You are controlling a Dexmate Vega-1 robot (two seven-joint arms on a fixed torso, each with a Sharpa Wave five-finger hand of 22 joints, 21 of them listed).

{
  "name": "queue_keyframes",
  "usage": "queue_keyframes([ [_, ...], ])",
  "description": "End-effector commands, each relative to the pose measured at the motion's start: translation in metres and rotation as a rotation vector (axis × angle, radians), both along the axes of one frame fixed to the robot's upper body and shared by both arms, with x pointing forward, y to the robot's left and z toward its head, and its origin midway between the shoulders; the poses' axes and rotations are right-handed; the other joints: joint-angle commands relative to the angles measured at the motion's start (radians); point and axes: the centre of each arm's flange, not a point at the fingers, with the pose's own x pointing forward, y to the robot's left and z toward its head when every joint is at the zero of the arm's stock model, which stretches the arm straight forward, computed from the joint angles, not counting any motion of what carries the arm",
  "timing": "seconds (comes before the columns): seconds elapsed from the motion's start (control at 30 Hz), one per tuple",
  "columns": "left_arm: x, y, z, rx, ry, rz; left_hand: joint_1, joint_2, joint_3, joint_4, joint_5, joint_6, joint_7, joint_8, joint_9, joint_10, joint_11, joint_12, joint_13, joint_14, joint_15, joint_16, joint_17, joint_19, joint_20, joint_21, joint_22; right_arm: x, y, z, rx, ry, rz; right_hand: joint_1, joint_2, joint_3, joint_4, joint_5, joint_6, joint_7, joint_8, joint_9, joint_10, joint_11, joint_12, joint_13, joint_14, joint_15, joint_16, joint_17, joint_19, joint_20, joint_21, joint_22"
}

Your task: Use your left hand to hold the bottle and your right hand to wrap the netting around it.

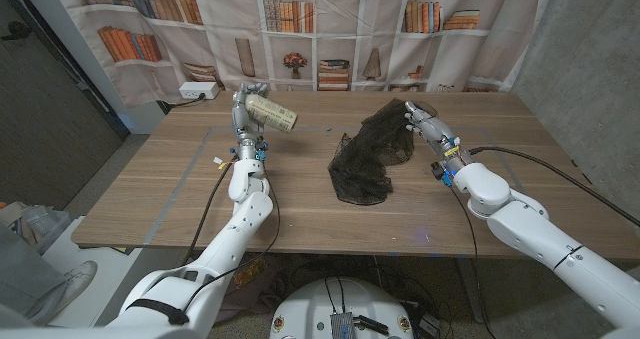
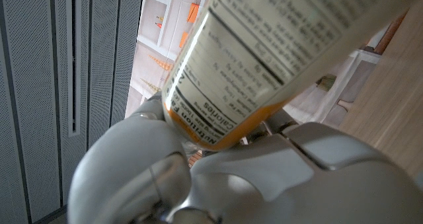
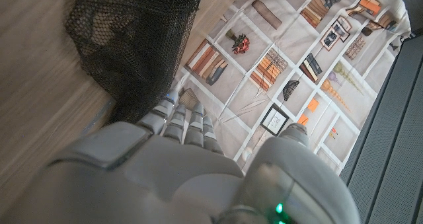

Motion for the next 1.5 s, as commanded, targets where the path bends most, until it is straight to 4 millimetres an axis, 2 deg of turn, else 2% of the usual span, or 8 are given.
queue_keyframes([
  [0.03, -0.003, -0.001, 0.004, -0.048, -0.051, -0.058, -0.059, 0.064, 0.106, 0.097, -0.001, 0.003, 0.004, 0.008, -0.002, 0.002, 0.006, 0.007, -0.001, -0.003, -0.145, -0.001, 0.005, -0.006, -0.038, 0.007, 0.0, -0.012, 0.01, 0.0, -0.146, -0.009, -0.019, 0.017, 0.002, 0.0, -0.014, -0.003, 0.004, 0.001, 0.008, 0.004, 0.008, -0.006, -0.001, 0.002, 0.008, -0.004, 0.008, 0.003, 0.008, -0.005, 0.01, 0.003],
  [0.47, 0.0, -0.005, 0.015, -0.141, -0.08, -0.087, -0.061, 0.063, 0.108, 0.096, -0.004, 0.005, 0.002, 0.013, -0.007, 0.0, 0.008, 0.007, -0.006, -0.008, -0.147, -0.006, 0.009, -0.013, -0.039, 0.012, -0.003, -0.022, 0.013, -0.002, -0.243, -0.02, -0.056, 0.099, 0.015, 0.035, -0.056, -0.009, -0.088, 0.004, -0.01, 0.007, 0.032, -0.021, 0.011, 0.009, 0.035, -0.024, 0.015, 0.005, 0.024, -0.014, 0.019, 0.008],
  [0.6, -0.003, -0.002, 0.013, -0.145, -0.064, -0.056, -0.061, 0.063, 0.109, 0.096, -0.004, 0.007, 0.004, 0.014, -0.01, 0.002, 0.013, 0.007, -0.008, -0.005, -0.148, -0.006, 0.009, -0.013, -0.039, 0.014, -0.004, -0.027, 0.017, 0.001, -0.286, -0.046, -0.09, 0.126, 0.039, 0.059, -0.056, -0.017, -0.113, 0.008, 0.0, 0.01, 0.025, -0.031, 0.018, 0.023, 0.23, -0.122, 0.088, 0.032, 0.13, -0.009, 0.067, 0.019],
  [0.7, -0.002, -0.002, 0.009, -0.163, -0.06, -0.067, -0.062, 0.062, 0.109, 0.096, -0.005, 0.009, 0.002, 0.015, -0.012, -0.001, 0.004, 0.006, -0.01, -0.005, -0.148, -0.006, 0.01, -0.012, -0.04, 0.017, -0.004, -0.029, 0.018, 0.002, -0.312, -0.044, -0.098, 0.132, 0.044, 0.065, -0.058, -0.018, -0.117, 0.01, 0.001, 0.01, 0.016, -0.032, 0.016, 0.024, 0.237, -0.12, 0.09, 0.037, 0.146, -0.012, 0.076, 0.024],
  [1.0, -0.004, -0.002, 0.002, -0.184, -0.062, -0.067, -0.063, 0.059, 0.109, 0.094, -0.006, 0.007, -0.003, 0.015, -0.016, 0.001, 0.001, 0.005, -0.015, -0.006, -0.151, -0.009, 0.01, -0.012, -0.042, 0.021, -0.007, -0.037, 0.024, 0.008, -0.402, -0.084, -0.127, 0.18, 0.033, 0.085, -0.073, -0.022, -0.043, 0.032, 0.03, 0.009, 0.095, 0.026, 0.049, 0.025, 0.266, -0.1, 0.093, 0.051, 0.201, -0.038, 0.11, 0.036],
  [1.17, -0.004, 0.001, -0.001, -0.198, -0.065, -0.074, -0.064, 0.058, 0.108, 0.094, -0.006, 0.007, -0.004, 0.017, -0.017, 0.003, 0.002, 0.006, -0.017, -0.004, -0.15, -0.01, 0.009, -0.012, -0.043, 0.023, -0.009, -0.041, 0.03, 0.007, -0.446, -0.093, -0.143, 0.205, 0.032, 0.096, -0.077, -0.022, -0.007, 0.013, 0.041, 0.009, 0.124, 0.002, 0.056, 0.019, 0.291, -0.112, 0.096, 0.054, 0.217, -0.044, 0.121, 0.039],
  [1.33, -0.004, 0.0, -0.004, -0.217, -0.066, -0.094, -0.064, 0.058, 0.108, 0.094, -0.007, 0.008, -0.001, 0.019, -0.018, 0.003, 0.003, 0.007, -0.017, -0.008, -0.15, -0.012, 0.009, -0.014, -0.044, 0.025, -0.01, -0.046, 0.036, 0.007, -0.507, -0.096, -0.176, 0.204, 0.036, 0.101, -0.063, -0.023, 0.055, -0.048, 0.064, 0.016, 0.148, -0.027, 0.073, 0.033, 0.31, -0.13, 0.101, 0.07, 0.241, -0.061, 0.14, 0.044],
  [1.5, -0.003, -0.001, -0.006, -0.23, -0.064, -0.107, -0.065, 0.058, 0.108, 0.093, -0.007, 0.006, -0.005, 0.022, -0.016, 0.005, 0.003, 0.008, -0.019, -0.007, -0.152, -0.013, 0.009, -0.018, -0.045, 0.027, -0.011, -0.05, 0.043, 0.006, -0.549, -0.098, -0.207, 0.196, 0.036, 0.102, -0.053, -0.023, 0.104, -0.048, 0.083, 0.024, 0.181, -0.027, 0.096, 0.048, 0.368, -0.145, 0.124, 0.087, 0.296, -0.069, 0.174, 0.054],
])
